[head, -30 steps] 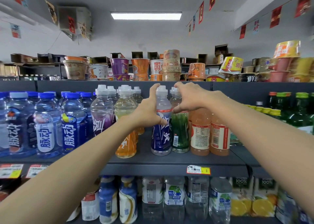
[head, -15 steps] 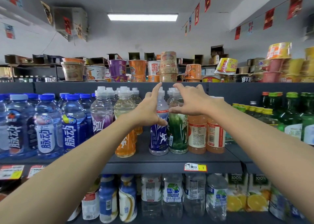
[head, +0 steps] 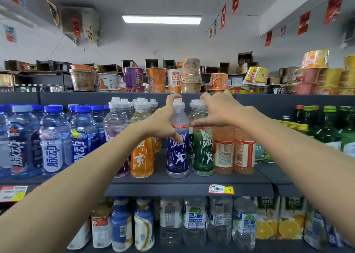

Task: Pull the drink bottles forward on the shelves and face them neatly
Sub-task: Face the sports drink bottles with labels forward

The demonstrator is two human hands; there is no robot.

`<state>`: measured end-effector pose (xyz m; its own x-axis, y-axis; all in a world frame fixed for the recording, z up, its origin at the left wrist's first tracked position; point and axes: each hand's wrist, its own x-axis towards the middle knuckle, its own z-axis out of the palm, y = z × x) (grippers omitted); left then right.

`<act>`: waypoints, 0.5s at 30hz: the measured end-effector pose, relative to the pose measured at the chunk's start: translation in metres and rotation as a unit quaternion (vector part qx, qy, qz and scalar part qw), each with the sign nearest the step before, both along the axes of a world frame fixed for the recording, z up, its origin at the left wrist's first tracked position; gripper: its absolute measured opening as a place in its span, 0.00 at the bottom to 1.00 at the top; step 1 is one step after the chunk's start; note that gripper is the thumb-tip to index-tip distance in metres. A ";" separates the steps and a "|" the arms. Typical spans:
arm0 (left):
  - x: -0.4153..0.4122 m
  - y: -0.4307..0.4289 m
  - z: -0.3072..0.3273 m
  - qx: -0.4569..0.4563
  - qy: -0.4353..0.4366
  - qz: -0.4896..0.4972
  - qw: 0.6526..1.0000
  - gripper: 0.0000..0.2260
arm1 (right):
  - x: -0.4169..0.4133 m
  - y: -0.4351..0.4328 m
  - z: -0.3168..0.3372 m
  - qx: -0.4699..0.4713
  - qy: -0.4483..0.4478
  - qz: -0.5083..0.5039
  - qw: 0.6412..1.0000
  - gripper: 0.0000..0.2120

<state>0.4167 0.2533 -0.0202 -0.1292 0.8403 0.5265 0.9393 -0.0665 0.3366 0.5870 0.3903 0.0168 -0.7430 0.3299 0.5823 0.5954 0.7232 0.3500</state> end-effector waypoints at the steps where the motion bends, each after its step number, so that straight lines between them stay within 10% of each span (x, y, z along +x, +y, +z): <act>1: 0.000 -0.001 0.001 -0.003 0.000 -0.001 1.000 0.57 | 0.001 -0.001 0.000 0.012 0.001 -0.009 1.000 0.51; 15: 0.002 -0.001 -0.001 0.039 0.250 0.121 0.960 0.65 | 0.005 0.003 -0.017 -0.010 -0.024 0.017 1.000 0.66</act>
<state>0.4190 0.2523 -0.0211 -0.0303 0.7732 0.6334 0.9734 0.1667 -0.1569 0.5916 0.3930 0.0000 -0.7805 0.3155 0.5397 0.5539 0.7494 0.3628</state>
